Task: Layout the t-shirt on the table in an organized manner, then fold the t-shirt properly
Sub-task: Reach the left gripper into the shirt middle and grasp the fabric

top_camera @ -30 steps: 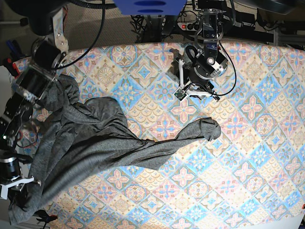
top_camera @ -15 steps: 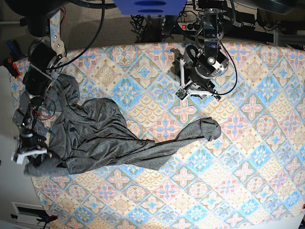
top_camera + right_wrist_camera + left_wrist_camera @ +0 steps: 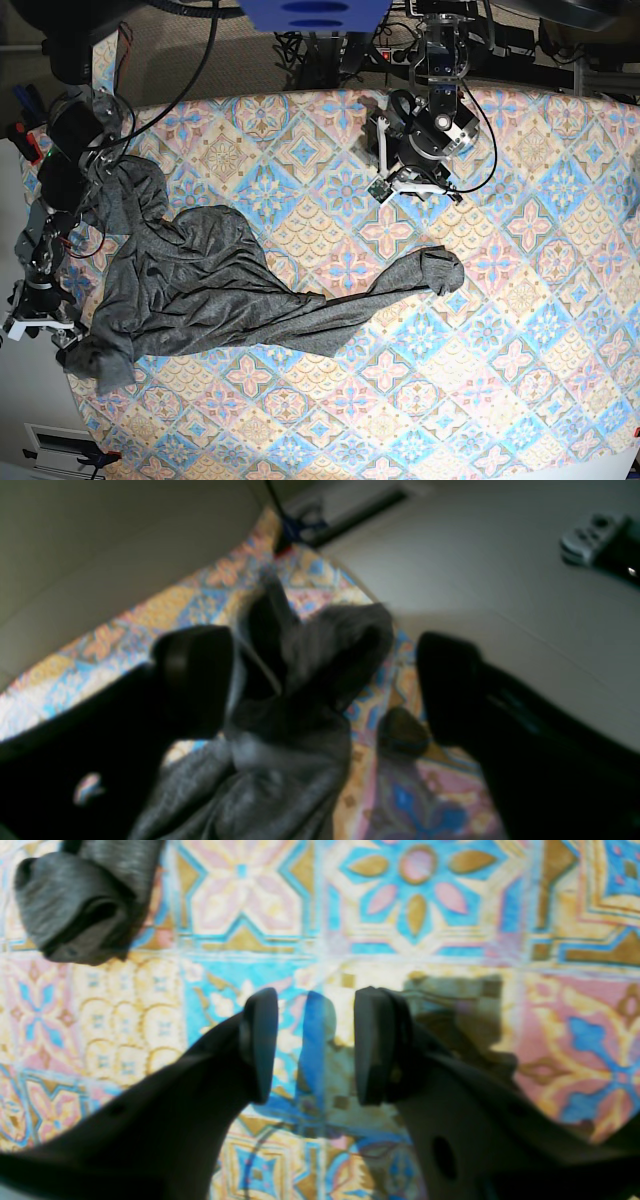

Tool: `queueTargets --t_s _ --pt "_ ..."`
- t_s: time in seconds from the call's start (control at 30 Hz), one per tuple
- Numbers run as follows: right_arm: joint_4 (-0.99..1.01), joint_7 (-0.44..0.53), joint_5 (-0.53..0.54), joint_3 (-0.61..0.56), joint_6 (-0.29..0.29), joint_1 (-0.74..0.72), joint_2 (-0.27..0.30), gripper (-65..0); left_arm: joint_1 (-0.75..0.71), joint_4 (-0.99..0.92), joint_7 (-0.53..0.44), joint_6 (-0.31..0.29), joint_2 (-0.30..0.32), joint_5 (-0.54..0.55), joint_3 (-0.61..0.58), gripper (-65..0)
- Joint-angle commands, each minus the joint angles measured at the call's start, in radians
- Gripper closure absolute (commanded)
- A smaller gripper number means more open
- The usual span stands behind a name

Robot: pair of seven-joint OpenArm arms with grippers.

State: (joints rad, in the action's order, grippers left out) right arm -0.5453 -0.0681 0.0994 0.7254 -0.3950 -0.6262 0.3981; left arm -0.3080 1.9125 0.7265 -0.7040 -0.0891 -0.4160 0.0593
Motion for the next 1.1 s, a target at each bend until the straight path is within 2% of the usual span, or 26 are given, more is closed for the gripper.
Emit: queueTargets --t_s 0.0,0.07,0.23,0.37,0.53,0.6,0.67,0.9,1.07 --pt "-0.049 0.044 0.016 0.003 -0.014 -0.045 0.023 -60.2 0.008 0.017 -0.014 0.006 -0.004 0.007 -0.003 -24.5" --pt "-0.098 0.044 0.018 0.003 -0.014 -0.004 0.020 -62.2 0.011 0.017 -0.014 0.006 -0.004 0.007 -0.005 -24.5" --pt "-0.263 0.038 0.018 0.003 -0.014 0.076 0.020 -62.5 0.062 0.015 -0.014 0.006 -0.004 0.007 -0.055 -24.5" --pt "-0.356 0.038 0.018 0.003 -0.014 0.154 0.017 -62.5 0.163 -0.003 -0.012 0.006 -0.005 0.006 -0.161 -24.5" --pt "-0.425 0.037 0.023 0.003 -0.014 0.248 0.012 -62.5 0.349 -0.195 -0.012 0.006 -0.005 0.004 -0.379 -25.1" --pt "-0.439 0.037 0.023 0.004 -0.014 0.276 -0.011 -62.5 0.415 -0.299 -0.012 0.006 -0.028 0.006 -0.447 -25.1" --pt "-0.453 0.037 0.023 0.004 -0.014 0.300 -0.017 -62.5 0.456 -0.345 -0.012 0.006 -0.067 0.004 -0.487 -25.1" --pt "-0.457 0.037 0.023 0.047 -0.014 0.314 -0.018 -62.5 0.502 -0.492 -0.014 0.006 -0.068 0.004 -0.582 -34.8" --pt "-0.459 0.037 0.021 0.061 -0.014 0.315 -0.018 -62.5 0.553 -0.615 -0.018 0.006 -0.068 0.018 -0.625 -35.4"
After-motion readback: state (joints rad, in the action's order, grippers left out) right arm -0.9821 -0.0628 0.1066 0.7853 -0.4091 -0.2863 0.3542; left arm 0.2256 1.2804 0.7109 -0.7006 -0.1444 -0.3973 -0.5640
